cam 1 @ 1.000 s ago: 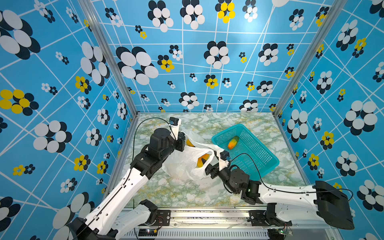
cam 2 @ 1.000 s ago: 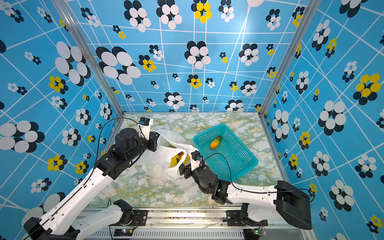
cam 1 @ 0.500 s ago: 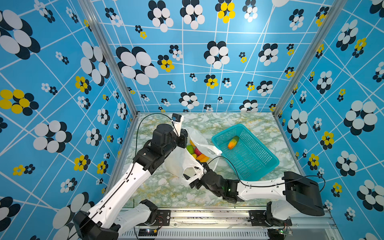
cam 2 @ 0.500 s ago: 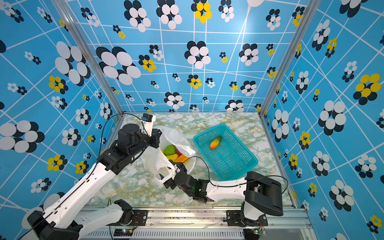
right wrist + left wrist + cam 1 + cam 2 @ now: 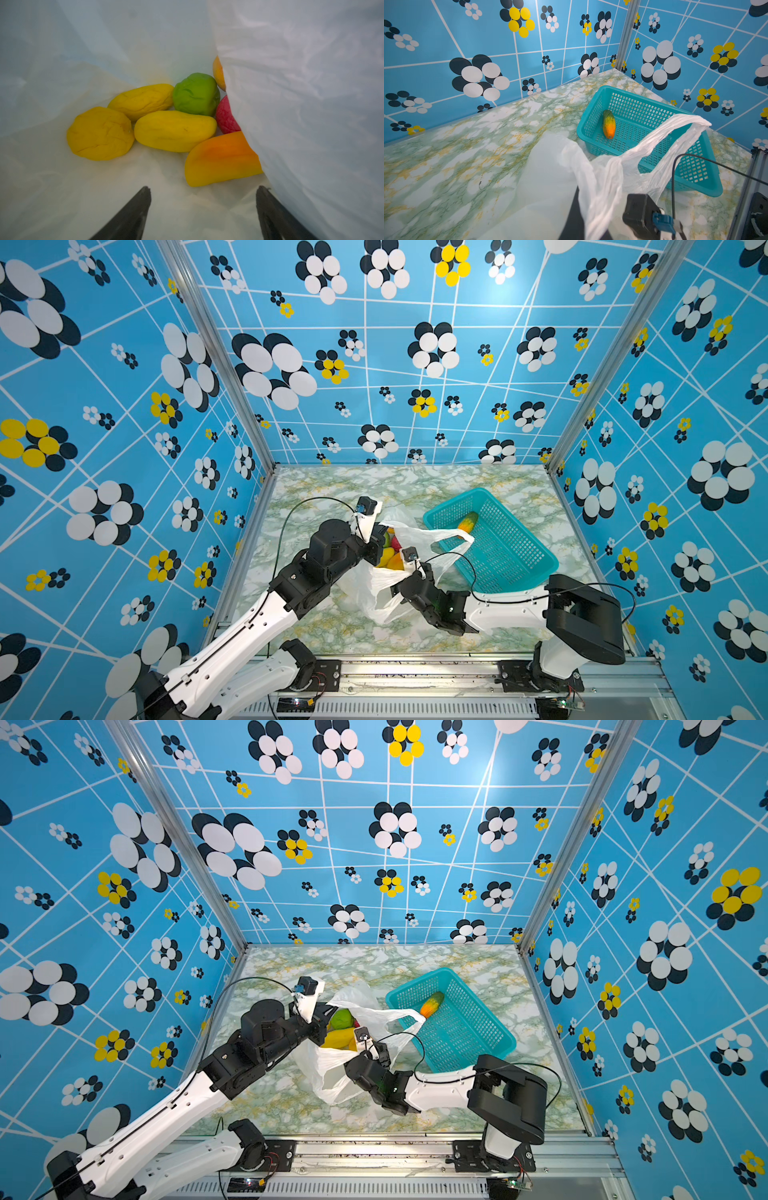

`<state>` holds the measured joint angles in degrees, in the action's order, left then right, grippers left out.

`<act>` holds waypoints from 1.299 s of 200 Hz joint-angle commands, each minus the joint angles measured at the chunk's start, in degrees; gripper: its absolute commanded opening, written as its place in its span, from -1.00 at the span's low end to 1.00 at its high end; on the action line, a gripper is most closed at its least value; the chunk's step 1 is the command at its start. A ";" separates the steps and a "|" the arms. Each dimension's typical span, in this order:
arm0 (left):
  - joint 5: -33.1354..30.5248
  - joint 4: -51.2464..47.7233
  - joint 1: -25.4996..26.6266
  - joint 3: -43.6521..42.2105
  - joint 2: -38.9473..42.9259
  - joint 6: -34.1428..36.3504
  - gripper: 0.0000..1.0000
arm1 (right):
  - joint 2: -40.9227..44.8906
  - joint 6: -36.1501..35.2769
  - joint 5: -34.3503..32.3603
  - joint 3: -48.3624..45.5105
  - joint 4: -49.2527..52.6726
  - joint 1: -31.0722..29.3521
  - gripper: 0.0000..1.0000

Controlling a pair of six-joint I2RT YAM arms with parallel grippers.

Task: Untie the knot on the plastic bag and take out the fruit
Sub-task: 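Lower the right gripper into the bag toward the yellow-orange papaya, then grasp the yellow-orange papaya with the right gripper and lift it out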

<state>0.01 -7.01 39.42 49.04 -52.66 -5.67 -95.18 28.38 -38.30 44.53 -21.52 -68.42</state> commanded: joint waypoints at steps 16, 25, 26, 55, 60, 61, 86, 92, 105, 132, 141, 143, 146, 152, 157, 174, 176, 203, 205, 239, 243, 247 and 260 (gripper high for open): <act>-0.49 5.03 0.70 -1.87 2.46 2.02 -1.00 | -3.03 10.31 -1.80 3.79 1.90 1.44 0.79; -0.20 5.41 0.79 -2.31 2.74 2.07 -1.00 | -3.70 12.31 -1.84 4.24 2.17 1.74 0.84; -0.15 5.46 0.81 -2.34 2.78 2.11 -1.00 | -3.79 12.57 -1.85 4.33 2.22 1.77 0.85; 0.07 5.83 1.14 -2.81 3.12 2.24 -1.00 | -7.01 20.95 -1.87 6.67 6.92 4.29 0.89; 0.08 5.91 1.19 -2.89 3.18 2.24 -1.00 | -7.82 22.03 -1.91 7.19 7.78 4.74 0.89; 0.08 5.93 1.23 -2.94 3.18 2.24 -1.00 | -7.92 22.22 -1.93 7.34 7.93 4.90 0.89; 0.03 6.12 1.44 -3.29 3.49 2.33 -1.00 | -11.41 25.39 -1.20 9.61 10.55 6.93 0.87; 0.07 6.12 1.49 -3.33 3.53 2.33 -1.00 | -12.04 25.81 -1.41 9.99 10.83 7.12 0.86; 0.06 6.04 1.51 -3.29 3.58 2.41 -1.00 | -13.36 26.39 -2.14 10.47 10.86 7.39 0.84; -0.15 6.06 1.49 -3.64 3.65 2.67 -1.00 | -16.52 26.18 -1.61 12.30 11.35 8.55 0.74; -0.17 6.13 1.53 -3.66 3.71 2.68 -1.00 | -17.35 25.99 -1.30 12.77 11.19 8.94 0.67; -0.25 6.13 1.53 -3.68 3.71 2.73 -1.00 | -17.57 25.77 -1.19 12.84 11.03 8.97 0.66; -0.21 6.13 1.61 -3.66 3.71 2.77 -1.00 | -17.81 25.60 -1.05 13.01 10.81 9.05 0.63; -0.28 6.12 1.53 -3.73 3.71 2.77 -1.00 | -18.22 25.11 -0.87 13.27 10.63 9.20 0.59; -0.33 6.02 1.60 -3.69 3.71 2.76 -1.00 | -18.41 24.78 -0.86 13.50 10.62 9.27 0.58; -0.41 5.90 1.67 -3.68 3.80 2.86 -1.00 | -18.77 23.84 -1.37 14.44 11.28 9.45 0.60; -0.38 5.91 1.64 -3.68 3.84 2.86 -1.00 | -18.81 23.76 -1.41 14.59 11.38 9.54 0.62; -0.18 6.11 1.62 -3.74 3.97 2.86 -1.00 | -20.23 23.80 -0.81 16.21 12.38 10.31 0.88; -0.18 6.12 1.62 -3.77 3.97 2.86 -1.00 | -20.31 23.82 -0.76 16.42 12.38 10.39 0.89; -0.01 6.11 1.63 -3.77 3.97 2.95 -1.00 | -22.72 24.03 2.11 18.00 11.48 11.80 0.76; -0.01 6.13 1.63 -3.77 3.98 2.95 -1.00 | -22.81 24.00 2.32 17.89 11.19 11.90 0.68; -0.01 6.13 1.63 -3.77 3.97 2.95 -1.00 | -22.80 23.96 2.48 17.83 10.95 12.00 0.60; -0.21 6.12 1.60 -3.77 3.92 3.08 -1.00 | -22.32 23.53 2.69 17.33 10.39 12.02 0.29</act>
<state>0.01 -2.85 40.64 46.13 -50.00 -3.38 -116.25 52.12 -38.06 62.06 -11.90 -56.93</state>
